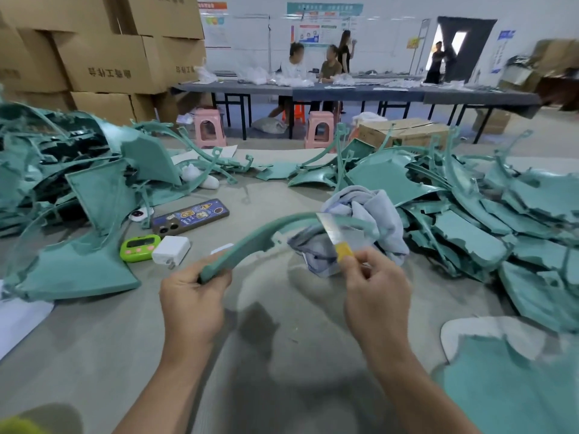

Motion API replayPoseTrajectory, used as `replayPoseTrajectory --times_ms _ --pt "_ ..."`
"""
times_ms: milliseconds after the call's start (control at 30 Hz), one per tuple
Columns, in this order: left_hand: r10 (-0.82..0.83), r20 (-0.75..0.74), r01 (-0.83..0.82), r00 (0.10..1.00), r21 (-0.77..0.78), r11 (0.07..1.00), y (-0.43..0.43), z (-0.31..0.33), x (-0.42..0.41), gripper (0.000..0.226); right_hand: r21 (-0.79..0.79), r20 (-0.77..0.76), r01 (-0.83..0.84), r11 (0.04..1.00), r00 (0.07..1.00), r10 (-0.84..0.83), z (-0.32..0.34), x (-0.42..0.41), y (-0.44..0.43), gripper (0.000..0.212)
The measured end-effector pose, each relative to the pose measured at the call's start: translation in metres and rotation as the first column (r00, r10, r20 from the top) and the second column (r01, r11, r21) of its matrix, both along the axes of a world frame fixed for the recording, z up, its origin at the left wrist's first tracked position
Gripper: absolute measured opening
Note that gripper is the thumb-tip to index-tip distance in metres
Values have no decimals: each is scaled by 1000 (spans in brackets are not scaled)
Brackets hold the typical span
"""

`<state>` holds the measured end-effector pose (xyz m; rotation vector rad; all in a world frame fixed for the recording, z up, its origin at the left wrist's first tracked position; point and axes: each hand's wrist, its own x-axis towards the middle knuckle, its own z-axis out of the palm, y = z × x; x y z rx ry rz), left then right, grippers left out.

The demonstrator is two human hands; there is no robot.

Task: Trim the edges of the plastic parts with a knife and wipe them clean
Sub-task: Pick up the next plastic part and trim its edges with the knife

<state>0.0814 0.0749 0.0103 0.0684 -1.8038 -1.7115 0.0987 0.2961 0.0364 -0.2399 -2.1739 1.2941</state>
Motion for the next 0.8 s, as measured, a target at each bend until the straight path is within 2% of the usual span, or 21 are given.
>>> replayPoseTrajectory --times_ms 33,100,133,233,333,433,500,600,667,700,800 --pt "17 1 -17 1000 75 997 -3 1 -1 42 2 34 98 995 995 -98 1 -3 7 30" --pt "41 0 -40 999 266 963 -9 3 -4 42 18 59 228 973 972 -229 4 -3 26 31" --pt "64 9 -63 998 316 947 -13 3 -6 44 9 29 242 970 970 -242 5 -2 35 31" --pt "76 25 -80 997 333 940 -16 2 -9 44 -41 -94 163 986 982 -166 6 4 39 26" --pt "51 62 -65 997 257 964 -10 -1 -8 41 -22 -172 53 998 984 -56 6 6 23 19" --pt "49 98 -55 994 56 997 -7 -6 -6 19 28 -201 -77 997 976 81 4 7 10 21" --pt "35 45 -33 998 -58 998 -3 -4 -1 29 80 -155 -105 991 981 117 0 5 6 24" --pt "8 -23 -11 1000 -107 994 -1 -1 3 40 50 -22 59 997 998 -57 -1 -5 17 31" --pt "16 -11 -18 1000 -104 994 -4 -5 -1 36 -13 32 205 979 978 -205 -1 -10 32 32" --pt "34 -1 -34 999 -116 993 -5 -7 -3 30 -39 25 227 973 974 -226 -1 -10 36 30" --pt "53 26 -48 998 -151 987 -2 -8 -2 23 -84 -42 70 994 996 -74 -3 -4 24 26"
